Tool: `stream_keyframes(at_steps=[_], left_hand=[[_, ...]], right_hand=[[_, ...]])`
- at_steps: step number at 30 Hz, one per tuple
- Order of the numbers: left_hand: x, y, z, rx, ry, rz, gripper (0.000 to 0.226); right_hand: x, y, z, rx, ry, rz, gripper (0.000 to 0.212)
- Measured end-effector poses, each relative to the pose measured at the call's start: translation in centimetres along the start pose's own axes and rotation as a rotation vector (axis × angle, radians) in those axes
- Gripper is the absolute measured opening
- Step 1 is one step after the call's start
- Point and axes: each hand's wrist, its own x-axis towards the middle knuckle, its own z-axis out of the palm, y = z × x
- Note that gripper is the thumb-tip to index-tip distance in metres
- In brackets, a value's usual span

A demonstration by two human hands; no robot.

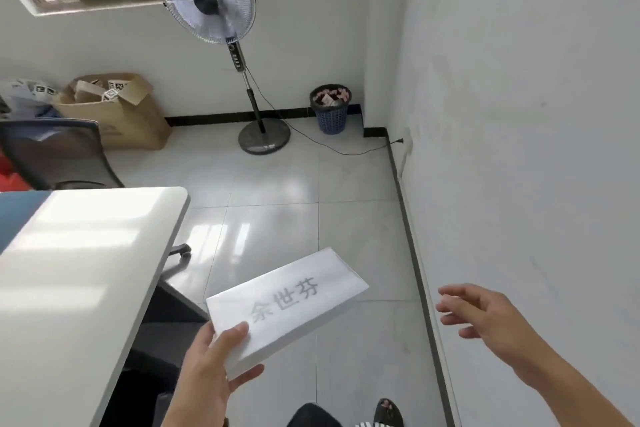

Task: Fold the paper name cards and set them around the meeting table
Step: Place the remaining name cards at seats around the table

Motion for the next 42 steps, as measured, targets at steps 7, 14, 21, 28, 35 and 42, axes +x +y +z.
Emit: stream_keyframes(at_steps=[7, 14, 21, 28, 35, 42], left_hand=[[12.6, 4.1, 0.5, -0.101, 0.106, -0.088, 0.091], [29.9, 13.5, 0.4, -0.133, 0.132, -0.079, 0.084], [44.2, 26.1, 2.6, -0.074, 0.086, 0.078, 0.074], [57.2, 31.1, 3.9, -0.135, 0.239, 0.032, 0.075], [66.2, 36.7, 3.5, -0.278, 0.524, 0.019, 0.055], [70.4, 39.9, -1.8, -0.486, 0.815, 0.063, 0.047]], right_hand=[[16.5, -10.2, 2.6, -0.051, -0.123, -0.076, 0.017], [30.9, -17.3, 6.9, -0.028, -0.116, 0.044, 0.016], [42.9, -26.7, 8.2, -0.006, -0.084, 0.043, 0.015], [59.5, -34.8, 11.2, -0.05, -0.208, 0.061, 0.052], [77.3, -46.4, 16.9, -0.197, -0.34, -0.041, 0.013], [87.5, -58.2, 30.8, -0.363, -0.637, -0.193, 0.011]])
